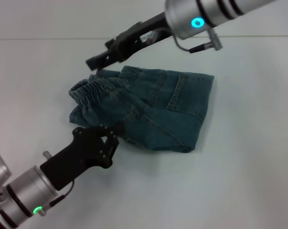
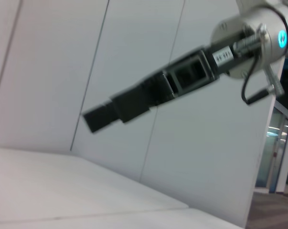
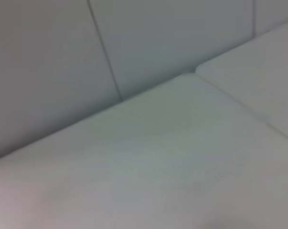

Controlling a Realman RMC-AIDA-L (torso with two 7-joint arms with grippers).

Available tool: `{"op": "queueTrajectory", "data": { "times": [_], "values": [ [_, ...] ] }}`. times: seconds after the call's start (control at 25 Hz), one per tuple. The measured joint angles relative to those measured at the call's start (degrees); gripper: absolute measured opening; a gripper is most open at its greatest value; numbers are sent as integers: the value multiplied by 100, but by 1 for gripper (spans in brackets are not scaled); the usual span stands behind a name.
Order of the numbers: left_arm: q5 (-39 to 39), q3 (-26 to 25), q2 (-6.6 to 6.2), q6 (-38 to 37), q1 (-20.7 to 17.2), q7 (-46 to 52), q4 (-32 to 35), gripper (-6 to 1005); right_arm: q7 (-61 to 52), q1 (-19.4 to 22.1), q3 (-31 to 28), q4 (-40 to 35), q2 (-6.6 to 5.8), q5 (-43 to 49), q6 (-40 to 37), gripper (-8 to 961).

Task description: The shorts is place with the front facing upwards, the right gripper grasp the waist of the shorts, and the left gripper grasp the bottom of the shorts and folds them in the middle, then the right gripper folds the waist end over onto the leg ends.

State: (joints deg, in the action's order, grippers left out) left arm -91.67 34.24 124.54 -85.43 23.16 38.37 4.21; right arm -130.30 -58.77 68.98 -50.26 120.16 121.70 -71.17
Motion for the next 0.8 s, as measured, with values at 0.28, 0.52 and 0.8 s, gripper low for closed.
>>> {"op": "queueTrajectory", "data": {
  "times": [0.28,0.52,0.8],
  "values": [
    [-55,111,-36,-592,-243,586,976,40,1349,2225,-275,-1343,-57,-1482,-223,838],
    [-768,244,-53,-316,-216,2506,2315,114,3336,4014,-932,-1243,-37,-2833,-1288,838],
    [-1281,336,-60,-312,-74,3139,2843,312,4727,4655,-980,-92,-33,-2934,-1769,836]
  ]
}}
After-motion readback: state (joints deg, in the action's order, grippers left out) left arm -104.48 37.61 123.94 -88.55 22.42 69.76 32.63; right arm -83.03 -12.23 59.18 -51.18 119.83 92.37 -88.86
